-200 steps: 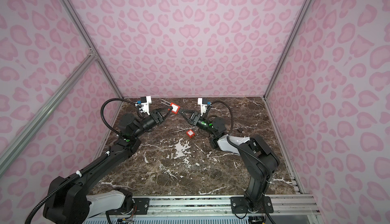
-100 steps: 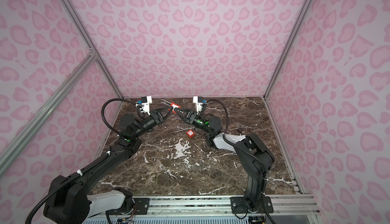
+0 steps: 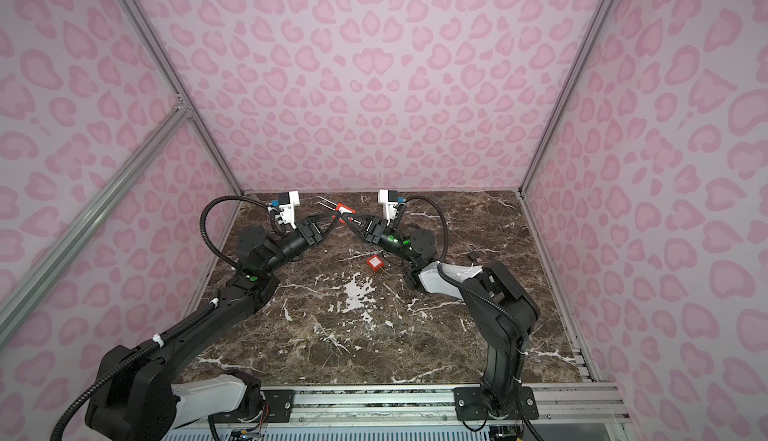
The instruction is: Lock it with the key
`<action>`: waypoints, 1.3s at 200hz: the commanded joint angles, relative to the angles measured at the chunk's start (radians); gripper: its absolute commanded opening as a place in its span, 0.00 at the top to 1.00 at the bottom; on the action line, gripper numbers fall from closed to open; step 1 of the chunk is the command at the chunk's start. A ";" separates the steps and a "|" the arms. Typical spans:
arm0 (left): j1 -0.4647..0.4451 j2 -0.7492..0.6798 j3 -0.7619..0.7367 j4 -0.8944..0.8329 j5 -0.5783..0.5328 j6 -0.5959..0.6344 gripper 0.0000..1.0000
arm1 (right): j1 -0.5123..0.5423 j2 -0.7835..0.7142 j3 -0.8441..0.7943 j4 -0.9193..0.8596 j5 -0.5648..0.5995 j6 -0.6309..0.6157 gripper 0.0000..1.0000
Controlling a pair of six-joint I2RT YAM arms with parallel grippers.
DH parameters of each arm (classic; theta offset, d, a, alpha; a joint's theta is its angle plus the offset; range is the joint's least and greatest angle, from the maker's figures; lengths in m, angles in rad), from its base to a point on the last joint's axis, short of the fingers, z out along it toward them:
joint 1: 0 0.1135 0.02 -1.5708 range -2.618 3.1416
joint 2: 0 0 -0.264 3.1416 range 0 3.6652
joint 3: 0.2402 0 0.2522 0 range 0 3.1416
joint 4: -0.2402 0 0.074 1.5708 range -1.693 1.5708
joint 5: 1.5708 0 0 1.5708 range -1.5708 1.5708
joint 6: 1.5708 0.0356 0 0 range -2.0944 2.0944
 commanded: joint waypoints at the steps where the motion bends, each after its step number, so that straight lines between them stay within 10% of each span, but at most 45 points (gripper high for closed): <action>1: 0.000 -0.019 -0.009 0.011 -0.016 0.018 0.50 | -0.007 -0.005 -0.010 0.051 -0.007 -0.019 0.88; 108: 0.022 -0.109 -0.016 -0.103 -0.039 0.114 0.36 | -0.101 -0.143 -0.092 -0.195 -0.159 -0.197 0.91; 187: 0.006 -0.221 -0.059 -0.169 -0.013 0.452 0.37 | -0.124 -0.415 -0.003 -1.131 -0.343 -1.051 0.93; 260: -0.001 -0.291 -0.109 -0.184 0.071 0.600 0.43 | -0.131 -0.491 0.017 -1.320 -0.458 -1.222 1.00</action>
